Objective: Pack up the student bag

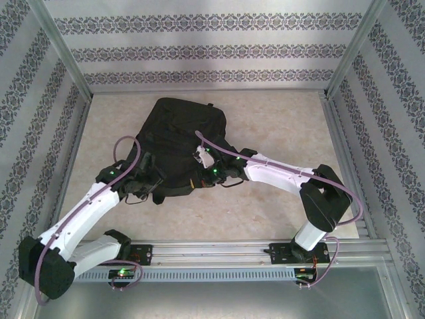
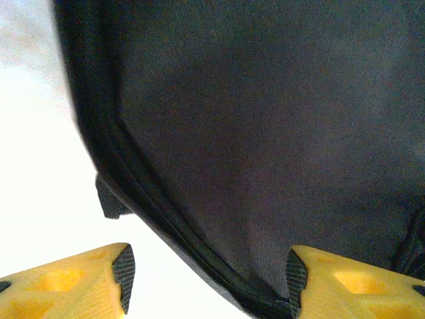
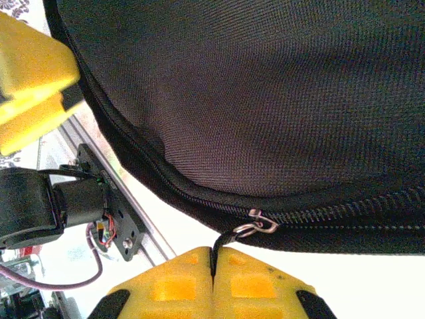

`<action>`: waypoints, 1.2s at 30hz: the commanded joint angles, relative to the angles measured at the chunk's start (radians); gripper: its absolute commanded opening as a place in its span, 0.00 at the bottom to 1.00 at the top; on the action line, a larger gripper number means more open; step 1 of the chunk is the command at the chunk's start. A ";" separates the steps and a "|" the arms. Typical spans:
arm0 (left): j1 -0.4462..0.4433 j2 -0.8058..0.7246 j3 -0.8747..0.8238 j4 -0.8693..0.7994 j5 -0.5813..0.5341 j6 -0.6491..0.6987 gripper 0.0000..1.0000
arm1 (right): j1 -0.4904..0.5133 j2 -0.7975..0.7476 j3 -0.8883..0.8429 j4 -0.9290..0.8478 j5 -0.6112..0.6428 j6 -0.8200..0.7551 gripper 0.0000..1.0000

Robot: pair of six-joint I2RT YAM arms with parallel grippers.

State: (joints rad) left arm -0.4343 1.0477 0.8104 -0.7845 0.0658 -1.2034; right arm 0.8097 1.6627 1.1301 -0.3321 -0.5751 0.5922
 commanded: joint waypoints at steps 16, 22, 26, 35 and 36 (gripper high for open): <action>-0.071 0.061 -0.064 0.085 -0.147 -0.144 0.05 | -0.022 -0.049 -0.028 -0.024 0.049 -0.037 0.00; -0.048 0.005 -0.117 0.086 -0.145 -0.133 0.00 | -0.085 -0.047 -0.028 -0.092 0.102 -0.080 0.00; -0.046 0.006 -0.135 0.105 -0.125 -0.130 0.00 | -0.146 -0.041 -0.011 -0.125 0.155 -0.089 0.00; -0.050 0.049 -0.114 0.164 -0.059 -0.061 0.00 | -0.275 -0.053 -0.010 -0.080 0.233 -0.001 0.00; -0.052 0.052 -0.113 0.177 -0.047 -0.049 0.00 | -0.283 -0.054 -0.014 -0.070 0.233 0.009 0.00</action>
State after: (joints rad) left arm -0.5011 1.0847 0.6960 -0.6071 0.0265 -1.3083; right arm 0.5644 1.6405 1.1080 -0.4076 -0.4416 0.5602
